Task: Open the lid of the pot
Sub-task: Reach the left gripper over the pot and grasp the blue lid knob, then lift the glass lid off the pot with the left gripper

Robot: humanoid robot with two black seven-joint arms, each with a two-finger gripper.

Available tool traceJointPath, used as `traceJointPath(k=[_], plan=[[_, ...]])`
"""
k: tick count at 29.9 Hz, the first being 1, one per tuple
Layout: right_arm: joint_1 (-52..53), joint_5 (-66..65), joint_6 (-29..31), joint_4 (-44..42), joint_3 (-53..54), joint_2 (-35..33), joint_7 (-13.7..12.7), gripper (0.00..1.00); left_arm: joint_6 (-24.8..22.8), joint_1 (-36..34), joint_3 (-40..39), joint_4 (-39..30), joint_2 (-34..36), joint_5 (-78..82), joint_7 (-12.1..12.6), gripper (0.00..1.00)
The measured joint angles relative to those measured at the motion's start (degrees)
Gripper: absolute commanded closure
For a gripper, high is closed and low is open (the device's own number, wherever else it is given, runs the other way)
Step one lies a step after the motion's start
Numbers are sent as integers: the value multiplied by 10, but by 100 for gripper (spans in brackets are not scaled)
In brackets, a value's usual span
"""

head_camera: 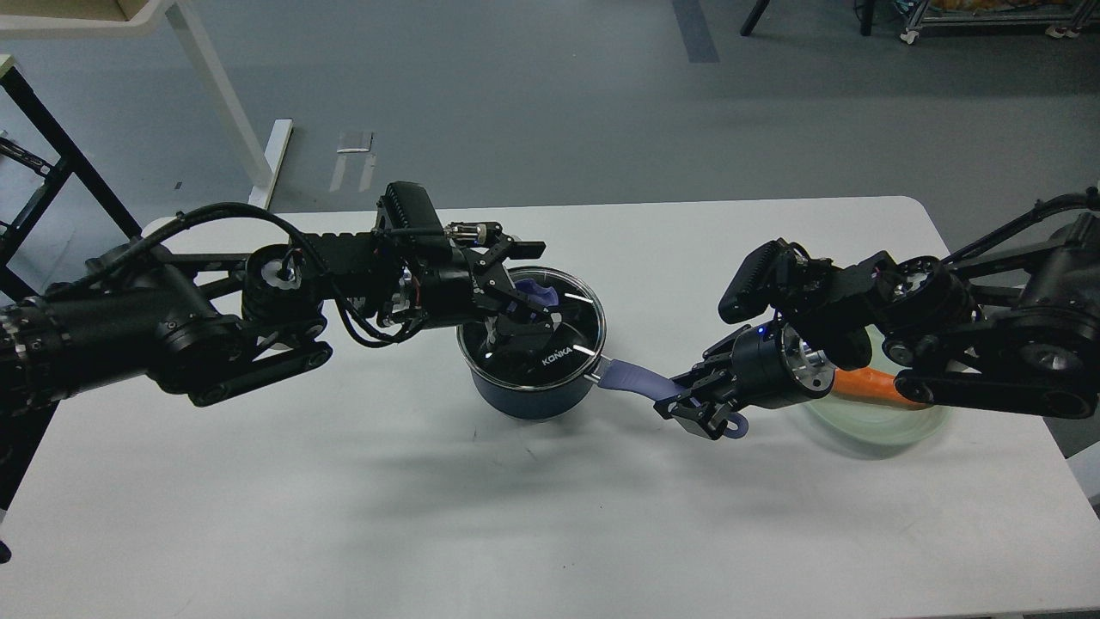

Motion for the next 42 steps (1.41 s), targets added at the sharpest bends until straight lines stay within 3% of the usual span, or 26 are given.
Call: traceJointPath(k=[15,27,34,42], plan=[[-3,-1,0,-2,0,2,0,78,-1,15,14,16,-3,-6,-7,8],[-6,-2,1,-4,0,3,1,77,2,26,22,19,-11,-5,-6,50],[-6,-2,1,-4,0,3,1,77,5,20,19,18,-15,-5,-7,60],[-6,-2,0,-4,-1,2,1,77,5,8,13,11,0,-21,-10,62]])
